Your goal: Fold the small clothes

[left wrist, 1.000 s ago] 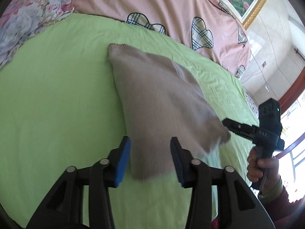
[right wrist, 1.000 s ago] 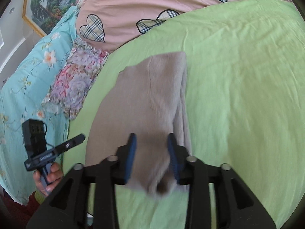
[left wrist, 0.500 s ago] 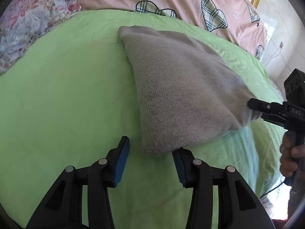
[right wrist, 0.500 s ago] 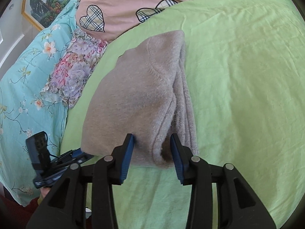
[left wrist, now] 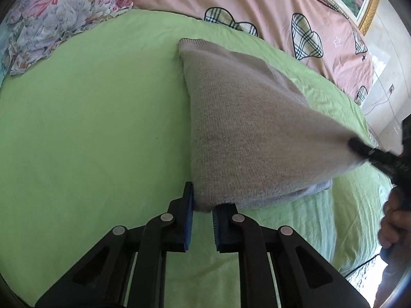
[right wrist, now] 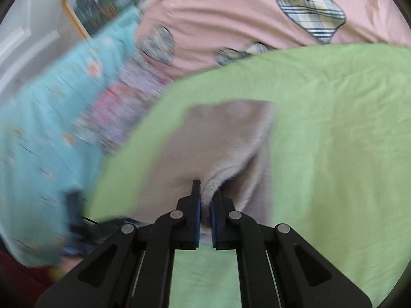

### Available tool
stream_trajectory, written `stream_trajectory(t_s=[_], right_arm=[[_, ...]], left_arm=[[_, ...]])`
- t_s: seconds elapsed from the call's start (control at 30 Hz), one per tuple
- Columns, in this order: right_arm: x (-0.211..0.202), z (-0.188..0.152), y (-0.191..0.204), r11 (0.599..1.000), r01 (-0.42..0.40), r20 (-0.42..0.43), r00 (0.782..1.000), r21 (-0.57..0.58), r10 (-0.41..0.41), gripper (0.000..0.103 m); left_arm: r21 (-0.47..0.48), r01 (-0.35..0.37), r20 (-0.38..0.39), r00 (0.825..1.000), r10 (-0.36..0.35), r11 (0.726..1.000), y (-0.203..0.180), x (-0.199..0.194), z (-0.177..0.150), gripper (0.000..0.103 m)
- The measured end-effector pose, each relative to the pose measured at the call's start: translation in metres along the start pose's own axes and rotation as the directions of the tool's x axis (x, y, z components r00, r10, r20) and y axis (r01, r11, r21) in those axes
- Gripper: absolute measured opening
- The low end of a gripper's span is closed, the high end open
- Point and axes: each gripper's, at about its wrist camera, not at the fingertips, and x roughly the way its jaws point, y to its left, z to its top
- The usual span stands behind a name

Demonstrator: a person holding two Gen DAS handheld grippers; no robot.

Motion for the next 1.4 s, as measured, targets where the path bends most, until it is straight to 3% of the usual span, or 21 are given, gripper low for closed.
stream_trajectory(t_s=[0.23,0.57,0.7,0.83,0.93,1.13,1.23,1.3,1.4], right_arm=[[0.044,-0.036,-0.041,0.995,0.077,-0.132,0.989,0.068,-0.068,0.006],[0.046,-0.038,-0.035,0.989,0.136,-0.122,0.984,0.052,-0.129,0.007],[0.033,-0.036,-0.039,0.984,0.132,-0.143,0.983,0.118,-0.115,0.023],[0.0,-0.017,-0.034,0.978,0.153,-0.06,0.987,0.139,-0.146,0.025],[-0.01,0.009,-0.022,0.985,0.1,0.03,0.994,0.139,-0.105,0.026],[0.04,0.037,0.01,0.997,0.02,0.001,1.0,0.071,-0.02,0.026],[0.07,0.034,0.002,0.995,0.076,-0.067,0.995,0.059,-0.072,0.026],[0.087,0.027,-0.01,0.992,0.119,-0.117,0.987,0.051,-0.112,0.023],[0.095,0.029,-0.026,0.991,0.112,-0.116,0.988,0.078,-0.102,0.022]], left_arm=[[-0.002,-0.007,-0.052,0.999,0.007,1.0,0.0,0.007,-0.004,0.01],[0.031,0.023,-0.091,0.996,-0.02,0.999,0.003,0.009,-0.007,0.01],[0.037,0.087,-0.102,0.991,-0.082,0.996,0.013,-0.013,-0.008,0.01],[0.071,0.128,-0.053,0.991,-0.124,0.989,0.015,-0.037,0.008,0.011],[0.096,0.166,-0.008,0.986,-0.166,0.981,0.004,-0.04,0.032,0.017],[0.104,0.211,0.013,0.977,-0.213,0.972,-0.023,-0.004,0.075,0.022],[0.096,0.179,-0.043,0.984,-0.175,0.979,-0.02,0.026,0.077,0.019],[0.079,0.195,-0.082,0.979,-0.189,0.978,-0.014,0.043,0.072,0.011],[0.08,0.199,-0.081,0.978,-0.193,0.977,-0.013,0.049,0.069,0.012]])
